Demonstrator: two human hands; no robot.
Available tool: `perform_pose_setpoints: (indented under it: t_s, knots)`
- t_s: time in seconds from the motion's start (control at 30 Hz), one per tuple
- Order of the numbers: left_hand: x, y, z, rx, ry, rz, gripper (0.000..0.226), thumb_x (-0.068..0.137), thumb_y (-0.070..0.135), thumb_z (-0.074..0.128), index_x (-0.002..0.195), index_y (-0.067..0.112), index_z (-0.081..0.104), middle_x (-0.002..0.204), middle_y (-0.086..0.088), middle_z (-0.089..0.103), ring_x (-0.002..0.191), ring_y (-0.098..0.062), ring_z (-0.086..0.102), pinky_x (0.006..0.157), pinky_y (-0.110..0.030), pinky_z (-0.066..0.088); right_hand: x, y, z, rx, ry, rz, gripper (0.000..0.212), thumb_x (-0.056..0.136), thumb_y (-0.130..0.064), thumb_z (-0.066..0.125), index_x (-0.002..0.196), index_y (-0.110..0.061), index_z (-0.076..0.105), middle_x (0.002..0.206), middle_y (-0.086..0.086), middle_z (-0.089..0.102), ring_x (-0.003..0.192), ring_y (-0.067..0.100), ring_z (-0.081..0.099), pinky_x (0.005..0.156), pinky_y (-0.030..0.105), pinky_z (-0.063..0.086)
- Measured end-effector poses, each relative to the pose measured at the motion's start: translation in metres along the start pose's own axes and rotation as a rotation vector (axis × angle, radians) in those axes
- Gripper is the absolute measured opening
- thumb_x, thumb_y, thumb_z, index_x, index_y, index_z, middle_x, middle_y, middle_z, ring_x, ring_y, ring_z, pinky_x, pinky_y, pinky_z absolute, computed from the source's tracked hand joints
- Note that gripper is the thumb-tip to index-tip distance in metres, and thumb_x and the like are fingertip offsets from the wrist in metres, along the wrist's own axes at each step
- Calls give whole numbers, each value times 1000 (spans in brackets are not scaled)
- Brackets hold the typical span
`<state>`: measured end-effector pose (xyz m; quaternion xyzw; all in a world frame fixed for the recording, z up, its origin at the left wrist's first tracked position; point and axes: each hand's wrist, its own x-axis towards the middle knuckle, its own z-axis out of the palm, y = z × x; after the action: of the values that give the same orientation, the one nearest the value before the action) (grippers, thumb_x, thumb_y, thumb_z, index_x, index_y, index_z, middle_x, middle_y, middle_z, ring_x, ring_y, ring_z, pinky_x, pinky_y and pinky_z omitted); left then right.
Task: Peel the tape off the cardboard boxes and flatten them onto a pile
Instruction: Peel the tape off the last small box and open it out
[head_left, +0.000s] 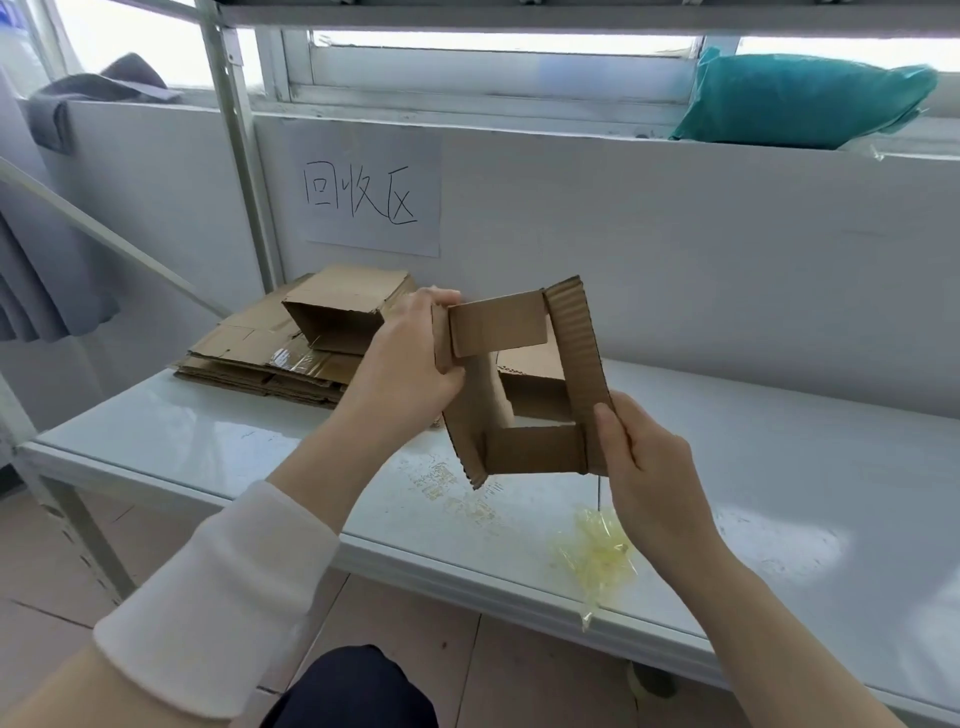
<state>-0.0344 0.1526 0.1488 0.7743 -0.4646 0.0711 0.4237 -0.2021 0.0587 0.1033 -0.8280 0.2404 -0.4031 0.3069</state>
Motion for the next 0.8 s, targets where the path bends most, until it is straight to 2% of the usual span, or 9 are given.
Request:
perform_pose_setpoints:
  t_s: [0.07, 0.13, 0.27, 0.37, 0.43, 0.5, 0.6, 0.7, 0.8]
  knots:
    - [1, 2, -3, 161, -1, 3, 83, 74, 17, 75, 142, 21, 28, 146, -1, 35, 135, -20, 32, 104, -31, 33, 1, 1, 2, -79, 15, -64, 31, 97, -17, 37, 118, -8, 58, 67, -7, 55, 53, 9, 51, 59, 10, 43]
    - [1, 7, -5, 347, 26, 63, 91, 73, 23, 77, 145, 25, 21, 148, -2, 33, 136, -23, 30, 105, -37, 32, 3, 0, 5, -166, 50, -156, 32, 97, -17, 38, 120, -7, 58, 63, -7, 53, 44, 6, 46, 59, 9, 44]
    - [2, 7, -10, 367, 83, 156, 50, 84, 25, 63, 130, 25, 44, 126, 3, 55, 114, -18, 52, 84, -30, 41, 8, -2, 4, -199, 61, -198, 36, 97, -16, 38, 129, -11, 52, 66, 0, 57, 45, 6, 46, 60, 9, 44]
    - [4, 4, -19, 248, 149, 209, 20, 94, 27, 48, 106, 17, 61, 81, -2, 61, 75, -23, 59, 63, -28, 42, 11, 0, -6, -113, 1, -159, 46, 98, -16, 34, 142, -26, 30, 64, 0, 56, 47, 11, 50, 54, 13, 41]
    - [9, -1, -24, 226, 200, 212, 25, 97, 29, 44, 97, 12, 63, 66, -1, 54, 61, -21, 52, 58, -27, 36, 10, 3, -8, -62, -133, -197, 53, 97, -23, 35, 141, -41, 14, 78, -13, 58, 62, -2, 56, 60, 8, 43]
    - [14, -5, -28, 201, 217, 153, 26, 97, 29, 44, 97, 13, 64, 61, 5, 50, 58, -10, 48, 57, -21, 32, 5, 4, -5, -81, -273, -323, 60, 89, -45, 43, 140, -52, 12, 115, -28, 52, 81, -15, 55, 76, 7, 46]
    - [19, -11, -31, 173, 242, 89, 26, 97, 27, 45, 99, 13, 66, 65, 4, 51, 58, -5, 44, 55, -14, 29, 8, 10, 1, -277, -278, -513, 65, 72, -62, 59, 129, -39, 36, 133, -14, 48, 94, 6, 61, 77, 26, 56]
    - [19, -13, -33, 175, 254, 77, 27, 97, 28, 43, 86, 15, 65, 65, 1, 52, 64, -14, 45, 63, -22, 31, 13, 14, 4, -304, -158, -560, 51, 64, -34, 81, 101, -26, 48, 119, 3, 58, 82, 12, 57, 69, 22, 55]
    - [20, -25, -39, -22, 243, -1, 37, 96, 44, 37, 72, 21, 52, 64, 7, 46, 62, -9, 43, 64, -23, 35, 16, 14, 2, -90, -32, -441, 42, 67, -7, 80, 80, -24, 44, 96, 6, 63, 74, 12, 62, 68, 9, 52]
